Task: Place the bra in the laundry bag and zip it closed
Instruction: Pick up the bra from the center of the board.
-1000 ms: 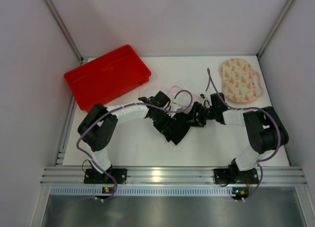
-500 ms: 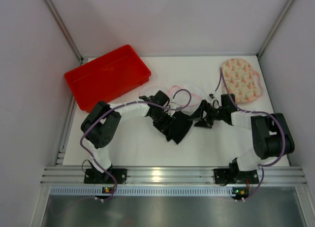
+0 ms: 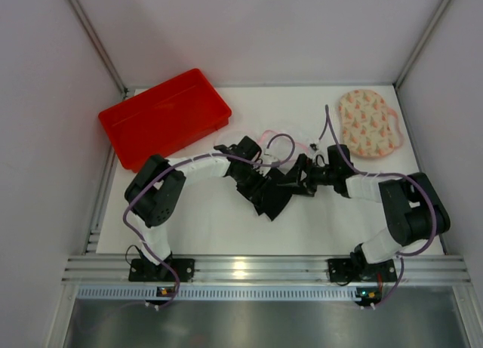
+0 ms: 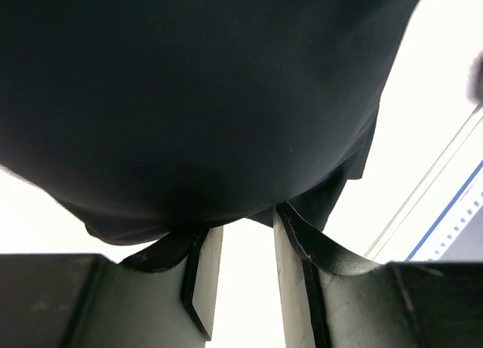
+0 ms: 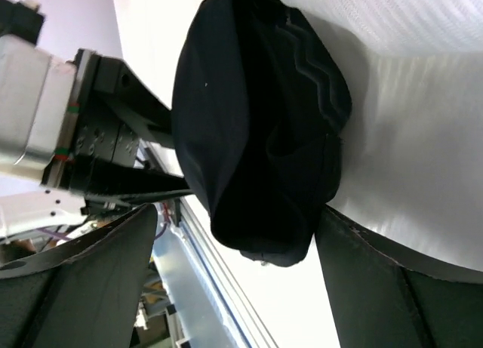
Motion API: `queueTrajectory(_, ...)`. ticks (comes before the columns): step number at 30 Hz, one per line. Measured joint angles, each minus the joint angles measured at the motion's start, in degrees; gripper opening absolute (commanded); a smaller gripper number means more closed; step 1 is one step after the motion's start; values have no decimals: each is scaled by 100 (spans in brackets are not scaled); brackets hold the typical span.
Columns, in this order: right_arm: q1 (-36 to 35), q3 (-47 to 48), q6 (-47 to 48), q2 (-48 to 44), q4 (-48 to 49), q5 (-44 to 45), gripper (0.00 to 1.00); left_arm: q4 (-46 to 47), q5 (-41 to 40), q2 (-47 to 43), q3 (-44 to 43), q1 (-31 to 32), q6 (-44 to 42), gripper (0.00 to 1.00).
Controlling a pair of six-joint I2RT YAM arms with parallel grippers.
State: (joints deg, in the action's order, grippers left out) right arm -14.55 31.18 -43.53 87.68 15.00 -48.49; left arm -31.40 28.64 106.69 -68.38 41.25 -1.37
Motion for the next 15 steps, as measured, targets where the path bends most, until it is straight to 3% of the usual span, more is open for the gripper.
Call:
queueTrajectory(3, -177, 118, 57, 177, -44, 170, 53, -11, 33, 0, 0, -4, 0, 39)
queueTrajectory(4, -214, 146, 79, 219, -55, 219, 29, -13, 31, 0, 0, -4, 0, 39)
queueTrajectory(7, -238, 157, 105, 256, -109, 348, 3, -20, 31, -11, 0, -17, 0, 41)
queueTrajectory(13, -243, 157, -83, 256, -101, 404, 0, -20, -251, -623, 114, -70, 28, 61)
queueTrajectory(14, -243, 157, -181, 256, -101, 404, 0, -24, -380, -892, 162, -74, 31, 84)
queueTrajectory(15, -243, 157, -269, 256, -101, 409, 0, -24, -520, -1172, 190, -72, -17, 86)
